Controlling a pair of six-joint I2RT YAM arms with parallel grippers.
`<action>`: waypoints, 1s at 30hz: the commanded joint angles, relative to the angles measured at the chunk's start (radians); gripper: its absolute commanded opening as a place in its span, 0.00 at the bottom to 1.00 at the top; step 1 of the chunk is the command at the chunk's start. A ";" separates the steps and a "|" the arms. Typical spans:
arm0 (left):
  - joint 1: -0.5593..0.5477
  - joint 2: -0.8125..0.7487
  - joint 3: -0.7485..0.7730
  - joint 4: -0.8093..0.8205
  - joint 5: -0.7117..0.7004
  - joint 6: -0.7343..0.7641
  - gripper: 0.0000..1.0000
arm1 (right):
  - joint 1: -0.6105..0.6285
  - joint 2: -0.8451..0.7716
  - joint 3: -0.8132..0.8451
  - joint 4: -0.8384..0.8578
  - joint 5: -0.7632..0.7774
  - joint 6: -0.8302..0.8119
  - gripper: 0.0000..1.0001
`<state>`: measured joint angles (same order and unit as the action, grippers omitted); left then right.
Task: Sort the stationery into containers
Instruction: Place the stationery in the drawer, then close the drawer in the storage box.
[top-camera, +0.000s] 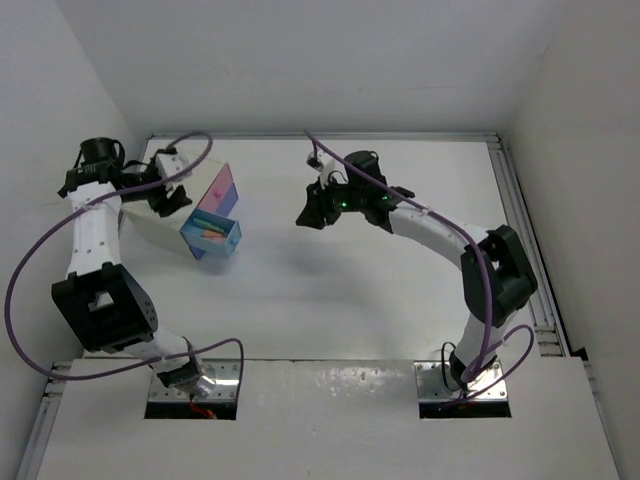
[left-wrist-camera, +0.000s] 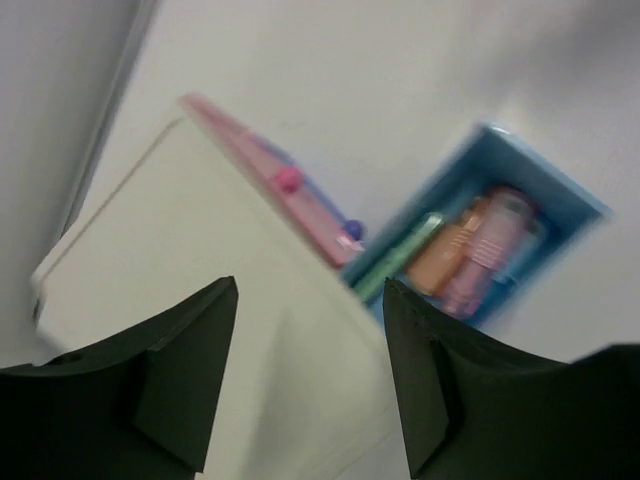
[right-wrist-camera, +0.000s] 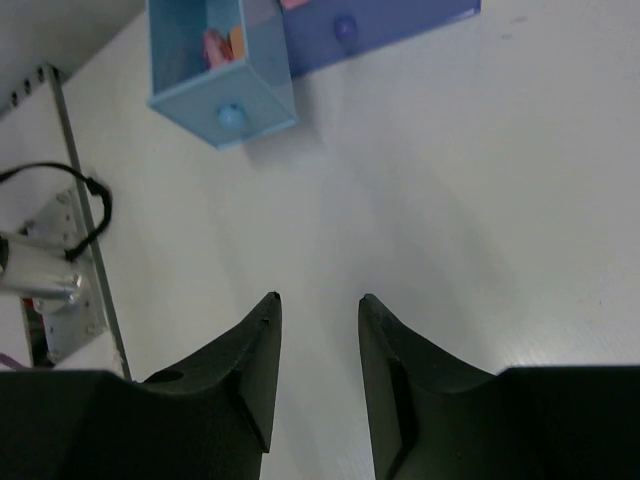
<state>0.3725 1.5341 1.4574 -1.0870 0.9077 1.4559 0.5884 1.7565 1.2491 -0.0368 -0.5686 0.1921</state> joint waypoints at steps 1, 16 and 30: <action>0.032 -0.090 -0.005 0.516 -0.057 -0.744 0.65 | 0.004 0.044 0.067 0.150 -0.005 0.143 0.36; 0.043 -0.049 -0.044 0.484 -0.360 -0.951 0.62 | 0.111 0.277 0.231 0.316 0.029 0.405 0.19; -0.072 -0.066 -0.094 0.375 -0.567 -0.879 0.58 | 0.189 0.408 0.297 0.433 0.062 0.547 0.13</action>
<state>0.3069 1.5143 1.3693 -0.6807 0.3859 0.5579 0.7666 2.1460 1.4826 0.3080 -0.5266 0.6907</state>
